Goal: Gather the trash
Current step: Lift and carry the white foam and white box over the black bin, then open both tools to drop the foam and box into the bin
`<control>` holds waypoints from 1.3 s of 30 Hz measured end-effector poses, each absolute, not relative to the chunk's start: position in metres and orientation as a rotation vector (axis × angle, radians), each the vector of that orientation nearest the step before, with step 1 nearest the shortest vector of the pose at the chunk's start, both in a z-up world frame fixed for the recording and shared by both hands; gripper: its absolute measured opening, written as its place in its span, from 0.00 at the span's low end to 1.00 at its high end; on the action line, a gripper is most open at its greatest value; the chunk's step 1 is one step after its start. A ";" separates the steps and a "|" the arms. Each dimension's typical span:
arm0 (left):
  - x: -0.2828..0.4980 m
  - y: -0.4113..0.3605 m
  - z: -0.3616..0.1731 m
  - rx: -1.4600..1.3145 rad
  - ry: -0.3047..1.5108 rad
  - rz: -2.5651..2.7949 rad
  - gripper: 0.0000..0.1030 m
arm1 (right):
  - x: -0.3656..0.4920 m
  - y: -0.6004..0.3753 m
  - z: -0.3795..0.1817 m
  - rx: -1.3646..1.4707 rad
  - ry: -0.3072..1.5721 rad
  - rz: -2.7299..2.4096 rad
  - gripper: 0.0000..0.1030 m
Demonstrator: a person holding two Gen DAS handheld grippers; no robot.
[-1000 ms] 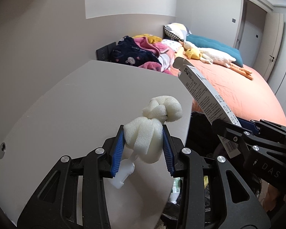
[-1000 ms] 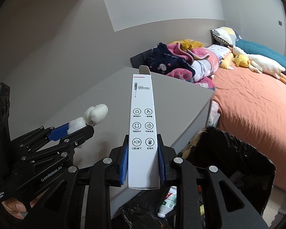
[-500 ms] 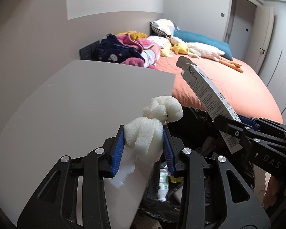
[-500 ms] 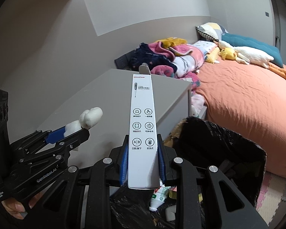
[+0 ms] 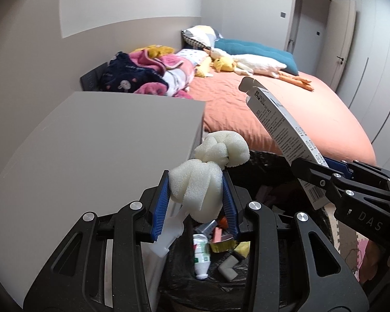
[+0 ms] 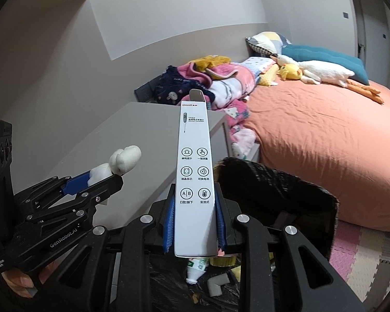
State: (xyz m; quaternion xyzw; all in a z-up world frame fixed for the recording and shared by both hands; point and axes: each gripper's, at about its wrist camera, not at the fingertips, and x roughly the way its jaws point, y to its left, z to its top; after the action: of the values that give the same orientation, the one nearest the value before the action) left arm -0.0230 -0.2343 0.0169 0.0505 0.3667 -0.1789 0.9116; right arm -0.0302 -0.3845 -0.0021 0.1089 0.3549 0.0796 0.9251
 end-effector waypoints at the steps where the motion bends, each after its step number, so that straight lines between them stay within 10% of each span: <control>1: -0.024 -0.237 0.017 0.105 0.756 -0.375 0.37 | -0.031 -0.387 -0.002 0.224 0.727 0.157 0.27; 29: -0.013 -0.275 0.004 0.138 0.797 -0.473 0.38 | -0.041 -0.427 -0.012 0.251 0.750 0.059 0.27; 30: -0.012 -0.275 0.003 0.142 0.800 -0.476 0.42 | -0.041 -0.428 -0.012 0.249 0.752 0.059 0.27; 32: -0.010 -0.275 0.004 0.151 0.799 -0.460 0.94 | -0.041 -0.429 -0.010 0.243 0.744 0.057 0.38; 35: -0.009 -0.270 0.010 0.119 0.761 -0.436 0.94 | -0.044 -0.430 -0.005 0.226 0.714 0.017 0.69; 39: -0.003 -0.261 0.010 0.061 0.786 -0.429 0.94 | -0.047 -0.433 -0.002 0.221 0.706 0.015 0.71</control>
State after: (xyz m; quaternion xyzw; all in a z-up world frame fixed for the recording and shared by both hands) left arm -0.0031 -0.2613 0.0105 0.0293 0.3801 -0.2072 0.9010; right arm -0.0469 -0.4329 -0.0024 0.1081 0.3451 0.0071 0.9323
